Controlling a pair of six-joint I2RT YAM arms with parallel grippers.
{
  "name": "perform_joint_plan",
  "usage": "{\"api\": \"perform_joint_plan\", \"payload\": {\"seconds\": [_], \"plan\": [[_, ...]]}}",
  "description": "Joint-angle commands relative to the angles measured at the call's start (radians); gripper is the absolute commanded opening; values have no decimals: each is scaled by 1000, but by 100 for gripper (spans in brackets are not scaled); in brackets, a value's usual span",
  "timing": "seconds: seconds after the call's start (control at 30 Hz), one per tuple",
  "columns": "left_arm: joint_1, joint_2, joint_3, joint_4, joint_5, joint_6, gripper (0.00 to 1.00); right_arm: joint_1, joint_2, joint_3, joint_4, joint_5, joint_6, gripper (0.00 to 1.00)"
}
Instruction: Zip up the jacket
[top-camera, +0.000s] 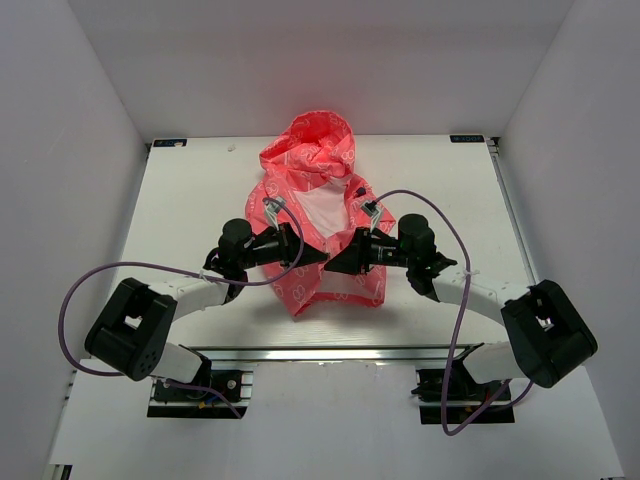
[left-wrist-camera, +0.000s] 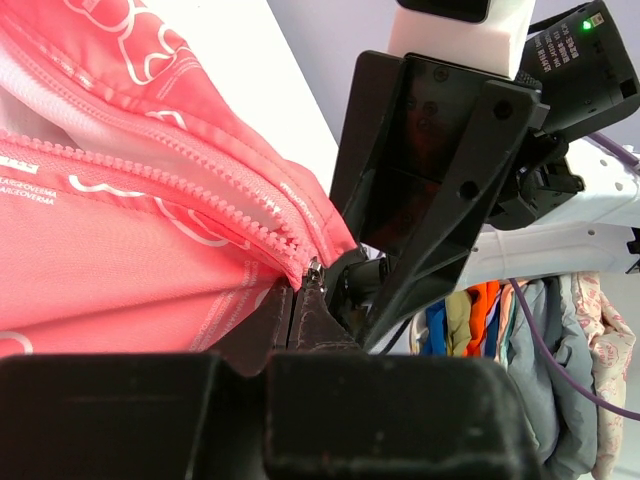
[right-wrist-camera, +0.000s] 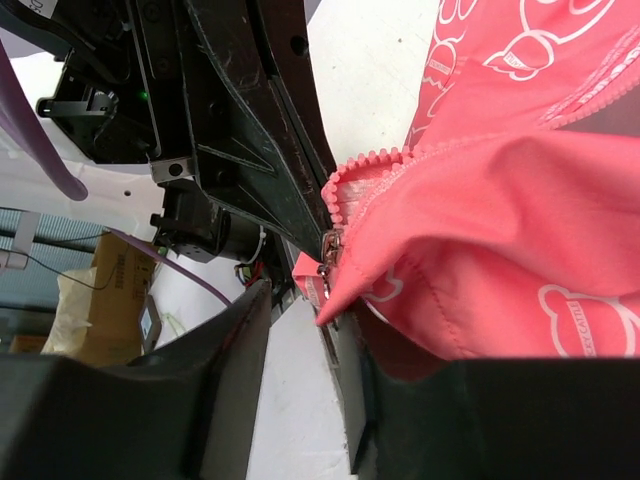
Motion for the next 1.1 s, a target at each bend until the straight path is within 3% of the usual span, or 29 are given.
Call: {"api": "perform_joint_plan", "payload": {"seconds": [0.0, 0.17, 0.2, 0.43, 0.7, 1.07], "plan": [[-5, -12, 16, 6, -2, 17, 0, 5, 10, 30, 53, -17, 10, 34], [-5, -10, 14, 7, 2, 14, 0, 6, 14, 35, 47, -11, 13, 18], [-5, -10, 13, 9, 1, 14, 0, 6, 13, 35, 32, -5, 13, 0], [-5, -21, 25, -77, -1, 74, 0, 5, -9, 84, -51, 12, 88, 0], [-6, -85, 43, -301, -28, 218, 0, 3, 2, 134, -126, 19, 243, 0], [-15, -111, 49, -371, -7, 287, 0, 2, -81, 188, -398, 177, 191, 0]]}}
